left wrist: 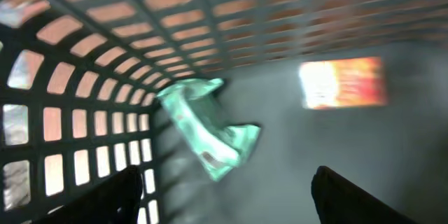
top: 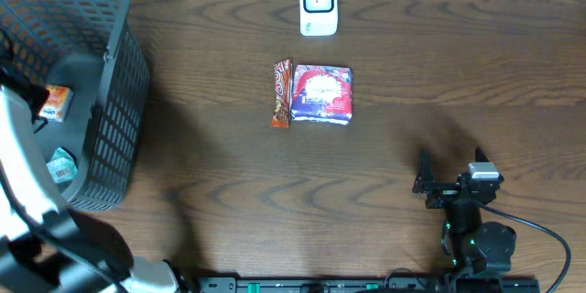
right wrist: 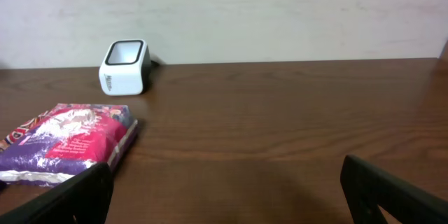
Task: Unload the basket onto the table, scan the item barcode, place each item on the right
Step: 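Reach into the basket and grasp the mint-green packet with left gripper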
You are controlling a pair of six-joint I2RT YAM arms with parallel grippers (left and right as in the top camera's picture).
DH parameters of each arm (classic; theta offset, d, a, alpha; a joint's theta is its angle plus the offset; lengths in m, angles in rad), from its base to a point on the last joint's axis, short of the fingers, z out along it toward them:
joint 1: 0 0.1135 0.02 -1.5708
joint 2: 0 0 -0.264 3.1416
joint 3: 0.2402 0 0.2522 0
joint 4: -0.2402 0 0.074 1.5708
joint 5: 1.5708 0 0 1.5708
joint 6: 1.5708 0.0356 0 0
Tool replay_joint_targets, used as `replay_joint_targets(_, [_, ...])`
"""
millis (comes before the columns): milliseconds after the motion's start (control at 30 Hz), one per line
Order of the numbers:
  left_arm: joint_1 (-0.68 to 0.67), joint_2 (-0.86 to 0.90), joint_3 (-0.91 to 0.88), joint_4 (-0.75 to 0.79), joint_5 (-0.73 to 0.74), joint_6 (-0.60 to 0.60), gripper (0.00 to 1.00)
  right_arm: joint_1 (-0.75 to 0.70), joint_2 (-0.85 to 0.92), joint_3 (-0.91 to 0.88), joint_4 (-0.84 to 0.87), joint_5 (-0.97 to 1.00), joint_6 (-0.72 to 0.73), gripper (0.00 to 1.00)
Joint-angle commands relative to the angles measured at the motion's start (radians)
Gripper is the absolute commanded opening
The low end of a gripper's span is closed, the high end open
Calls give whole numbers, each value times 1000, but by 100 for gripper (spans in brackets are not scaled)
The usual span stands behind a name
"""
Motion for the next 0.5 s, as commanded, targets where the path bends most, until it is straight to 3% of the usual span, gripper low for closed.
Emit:
replay_joint_targets(0, [27,80,-23,-17,-103,-95,78,-8,-6,-3,-3,7,14,99])
replay_joint_targets(467, [57,342,-60,22,-58,-187,77,-8,-6,-3,-3,7,14,99])
